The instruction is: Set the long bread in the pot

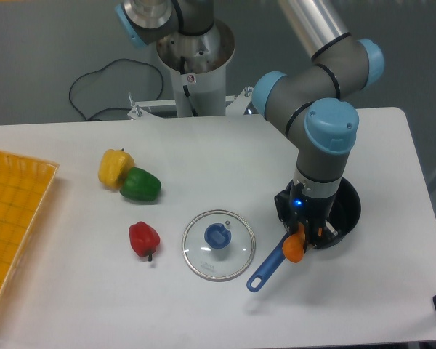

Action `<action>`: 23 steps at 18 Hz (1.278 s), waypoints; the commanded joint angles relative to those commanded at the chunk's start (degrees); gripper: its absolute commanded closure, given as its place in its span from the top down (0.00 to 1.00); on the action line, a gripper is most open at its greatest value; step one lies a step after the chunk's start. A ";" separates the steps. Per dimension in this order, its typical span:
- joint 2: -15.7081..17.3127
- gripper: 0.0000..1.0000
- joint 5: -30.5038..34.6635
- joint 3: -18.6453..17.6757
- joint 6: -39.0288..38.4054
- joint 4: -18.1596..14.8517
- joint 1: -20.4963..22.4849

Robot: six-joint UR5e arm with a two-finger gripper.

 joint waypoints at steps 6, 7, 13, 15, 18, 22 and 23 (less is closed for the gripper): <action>0.18 0.41 0.00 -1.49 1.58 0.00 0.26; 0.18 0.41 0.00 -1.58 1.58 -0.09 0.26; 0.18 0.69 0.00 -1.85 3.25 0.00 0.35; 0.09 0.75 0.00 -1.85 3.43 -0.09 0.35; 0.09 1.00 0.00 -1.85 3.34 -0.17 0.35; 0.18 1.00 0.00 -1.85 2.99 -0.35 0.35; 0.35 1.00 0.17 -1.93 2.90 -0.61 0.35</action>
